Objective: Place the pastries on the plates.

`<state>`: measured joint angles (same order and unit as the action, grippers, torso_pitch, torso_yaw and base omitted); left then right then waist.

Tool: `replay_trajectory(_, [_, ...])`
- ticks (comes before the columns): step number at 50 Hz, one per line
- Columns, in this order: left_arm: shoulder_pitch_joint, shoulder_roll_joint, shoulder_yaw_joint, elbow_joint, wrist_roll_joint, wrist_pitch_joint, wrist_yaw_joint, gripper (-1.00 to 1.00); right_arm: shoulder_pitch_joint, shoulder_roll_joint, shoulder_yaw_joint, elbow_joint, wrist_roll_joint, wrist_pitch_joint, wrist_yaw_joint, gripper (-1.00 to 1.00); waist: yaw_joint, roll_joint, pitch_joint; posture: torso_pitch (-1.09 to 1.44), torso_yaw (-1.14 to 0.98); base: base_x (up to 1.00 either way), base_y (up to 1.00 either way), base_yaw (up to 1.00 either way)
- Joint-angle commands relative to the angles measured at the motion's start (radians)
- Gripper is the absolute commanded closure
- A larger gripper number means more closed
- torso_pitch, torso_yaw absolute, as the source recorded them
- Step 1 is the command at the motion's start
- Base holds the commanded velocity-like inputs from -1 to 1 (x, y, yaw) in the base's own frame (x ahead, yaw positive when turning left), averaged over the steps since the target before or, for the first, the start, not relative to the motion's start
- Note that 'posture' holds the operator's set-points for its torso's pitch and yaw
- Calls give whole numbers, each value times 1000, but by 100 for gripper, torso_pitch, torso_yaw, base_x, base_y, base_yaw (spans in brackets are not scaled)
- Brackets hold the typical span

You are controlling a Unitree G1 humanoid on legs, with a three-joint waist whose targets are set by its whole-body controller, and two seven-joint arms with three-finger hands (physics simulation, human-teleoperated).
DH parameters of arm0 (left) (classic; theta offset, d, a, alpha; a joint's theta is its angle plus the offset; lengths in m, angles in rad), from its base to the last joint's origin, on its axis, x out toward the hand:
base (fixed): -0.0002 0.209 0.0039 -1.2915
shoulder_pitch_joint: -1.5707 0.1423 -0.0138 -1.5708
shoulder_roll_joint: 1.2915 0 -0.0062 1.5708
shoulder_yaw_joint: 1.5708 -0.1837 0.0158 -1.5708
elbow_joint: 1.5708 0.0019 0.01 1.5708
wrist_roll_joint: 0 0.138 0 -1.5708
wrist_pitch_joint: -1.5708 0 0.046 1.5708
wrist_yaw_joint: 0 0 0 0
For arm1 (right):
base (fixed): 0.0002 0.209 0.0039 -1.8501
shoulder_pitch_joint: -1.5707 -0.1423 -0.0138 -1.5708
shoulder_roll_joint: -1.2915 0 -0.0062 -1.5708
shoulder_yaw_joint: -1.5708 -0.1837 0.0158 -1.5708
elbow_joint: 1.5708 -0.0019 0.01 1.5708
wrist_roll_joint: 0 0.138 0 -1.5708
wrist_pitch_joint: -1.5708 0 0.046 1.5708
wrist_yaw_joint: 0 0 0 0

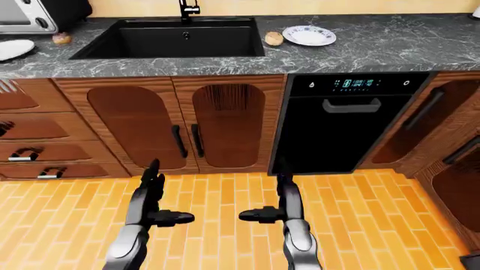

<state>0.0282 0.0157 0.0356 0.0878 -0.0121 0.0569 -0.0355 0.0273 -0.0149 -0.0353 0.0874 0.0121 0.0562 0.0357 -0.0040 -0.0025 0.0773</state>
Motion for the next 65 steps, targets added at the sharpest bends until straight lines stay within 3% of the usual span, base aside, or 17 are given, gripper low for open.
replay_trajectory(1, [-107, 26, 7, -252, -10, 142, -7, -100, -53, -7, 1, -260, 18, 73, -2, -100, -2, -8, -1, 0, 0, 0, 0, 0])
replay_trajectory(3, [-156, 36, 8, -331, 1, 256, -15, -100, -62, -11, 11, -338, 1, 135, 1, -100, 3, 0, -71, 0, 0, 0, 0, 0])
replay_trajectory(4, [-182, 39, 22, -368, -2, 309, -11, -100, -61, -14, 10, -359, -6, 149, 6, -100, 1, -1, -36, 0, 0, 0, 0, 0])
replay_trajectory(11, [-270, 58, 38, -423, 14, 415, -13, -100, -116, -18, -24, -469, 38, 253, -3, -100, -9, -81, -81, 0, 0, 0, 90, 0])
replay_trajectory(21, [-351, 83, 52, -528, 20, 562, -18, -100, -173, -37, -46, -585, 49, 377, -9, -100, -20, 7, -65, 0, 0, 0, 100, 0])
replay_trajectory(25, [-380, 91, 57, -539, 23, 593, -19, -100, -191, -42, -50, -594, 52, 393, -12, -100, -16, 133, -95, 0, 0, 0, 100, 0])
replay_trajectory(34, [-380, 113, 80, -628, 28, 659, -30, -100, -184, -41, -48, -646, 53, 419, -13, -100, 22, 1, -47, 0, 0, 0, 100, 0])
replay_trajectory(36, [-377, 114, 85, -635, 29, 663, -30, -100, -190, -40, -46, -661, 54, 436, -16, -100, 0, -68, -57, 0, 0, 0, 100, 0])
replay_trajectory(37, [-375, 115, 85, -638, 29, 664, -31, -100, -191, -41, -44, -666, 52, 439, -16, -100, -1, -26, -42, 0, 0, 0, 100, 0])
replay_trajectory(42, [-384, 131, 109, -660, 21, 687, -32, -100, -213, -46, -45, -672, 47, 461, -17, -100, -15, -38, -62, 0, 0, 0, 100, 0])
replay_trajectory(44, [-385, 139, 117, -674, 19, 699, -35, -100, -229, -49, -44, -671, 44, 470, -17, -100, -18, 8, -50, 0, 0, 1, 100, 0])
replay_trajectory(46, [-389, 145, 122, -681, 18, 707, -34, -100, -243, -52, -44, -683, 44, 487, -15, -100, -9, 134, -85, 0, 0, 11, 100, 0])
replay_trajectory(47, [-390, 149, 124, -687, 18, 714, -36, -100, -248, -53, -43, -687, 44, 493, -15, -100, -7, 68, -45, 0, 0, 14, 100, 0])
replay_trajectory(57, [-435, 187, 149, -714, 12, 768, -48, -100, -295, -64, -47, -730, 49, 545, -2, -100, -27, -14, -38, 0, 0, 26, 86, 0])
replay_trajectory(59, [-455, 198, 156, -712, 10, 781, -52, -100, -308, -66, -48, -727, 47, 553, -2, -100, -71, -69, -54, 0, 0, 52, 49, 0])
replay_trajectory(60, [-470, 205, 162, -711, 9, 789, -51, -100, -316, -67, -48, -722, 46, 552, -3, -100, -63, -13, -26, 0, 0, 53, 49, 0])
replay_trajectory(65, [-499, 218, 155, -711, 10, 808, -54, -100, -338, -71, -53, -720, 56, 560, -3, -100, -78, 29, -58, 0, 0, 60, 39, 0])
